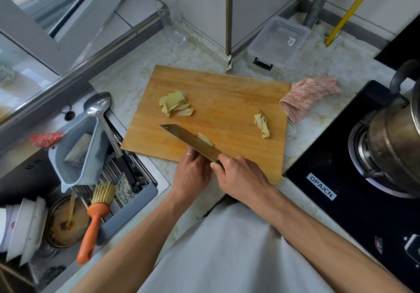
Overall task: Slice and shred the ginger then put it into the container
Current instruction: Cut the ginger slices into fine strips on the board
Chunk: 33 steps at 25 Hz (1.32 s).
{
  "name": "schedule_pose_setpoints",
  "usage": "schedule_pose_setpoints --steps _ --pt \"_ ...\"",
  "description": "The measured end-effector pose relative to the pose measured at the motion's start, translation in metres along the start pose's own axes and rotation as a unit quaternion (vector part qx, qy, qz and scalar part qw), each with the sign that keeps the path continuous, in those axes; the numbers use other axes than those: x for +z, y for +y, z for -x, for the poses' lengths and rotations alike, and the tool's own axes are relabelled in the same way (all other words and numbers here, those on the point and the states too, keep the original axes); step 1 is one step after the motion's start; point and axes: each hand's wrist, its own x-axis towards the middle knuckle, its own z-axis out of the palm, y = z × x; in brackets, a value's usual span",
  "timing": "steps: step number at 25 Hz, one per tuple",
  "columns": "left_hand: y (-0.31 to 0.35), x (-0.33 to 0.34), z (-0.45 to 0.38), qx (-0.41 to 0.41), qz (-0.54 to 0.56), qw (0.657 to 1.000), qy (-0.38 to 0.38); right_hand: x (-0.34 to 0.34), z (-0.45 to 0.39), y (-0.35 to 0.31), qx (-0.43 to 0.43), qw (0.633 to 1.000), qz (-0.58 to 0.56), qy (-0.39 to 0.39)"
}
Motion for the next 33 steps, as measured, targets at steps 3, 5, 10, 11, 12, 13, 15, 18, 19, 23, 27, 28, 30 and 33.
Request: schedule_pose_setpoints --steps 3,5,10,11,12,13,15,18,19,23,27,28,30,33 --pt "0.002 0.000 -0.001 0.015 -0.019 1.000 0.008 0.004 -0.007 -0.002 -0.020 1.000 0.011 0.014" --pt "0.003 0.000 0.000 0.024 -0.023 0.999 0.005 0.004 -0.005 -0.002 -0.022 1.000 0.011 0.016" --pt "-0.001 0.002 0.002 -0.011 -0.001 1.000 -0.019 0.001 0.004 0.002 -0.010 1.000 0.001 0.008" --pt "0.000 0.001 0.002 -0.010 0.002 1.000 -0.018 0.002 0.002 0.002 -0.010 1.000 0.003 0.007" --pt "0.001 0.000 0.001 -0.005 0.001 1.000 -0.012 0.004 -0.001 0.002 -0.013 1.000 0.005 0.008" --pt "0.002 -0.001 -0.001 0.004 -0.005 1.000 -0.004 0.006 -0.005 0.001 -0.018 1.000 0.006 0.010" --pt "0.004 -0.001 -0.001 0.028 -0.021 0.999 0.011 0.007 -0.011 -0.001 -0.023 1.000 0.003 0.015" --pt "0.005 -0.001 0.000 0.025 -0.025 0.999 0.016 0.005 -0.009 -0.001 -0.026 1.000 0.000 0.015" --pt "0.004 0.000 0.000 0.021 -0.026 0.999 0.016 0.004 -0.006 -0.001 -0.025 1.000 0.000 0.017" --pt "0.005 -0.001 0.000 0.034 -0.032 0.999 0.019 0.002 -0.003 -0.002 -0.011 1.000 -0.011 0.012" --pt "0.006 -0.002 0.000 0.033 -0.037 0.999 0.009 0.005 -0.009 -0.003 -0.008 1.000 -0.008 0.010" --pt "0.006 -0.002 0.000 0.025 -0.035 0.999 0.004 0.007 -0.010 -0.003 -0.011 1.000 -0.006 0.009" --pt "0.005 -0.003 0.000 0.017 -0.034 0.999 0.005 0.008 -0.010 -0.004 -0.014 1.000 -0.004 0.009" --pt "0.007 -0.004 0.003 0.013 -0.042 0.999 0.012 0.004 -0.006 -0.004 -0.019 1.000 0.002 0.012"
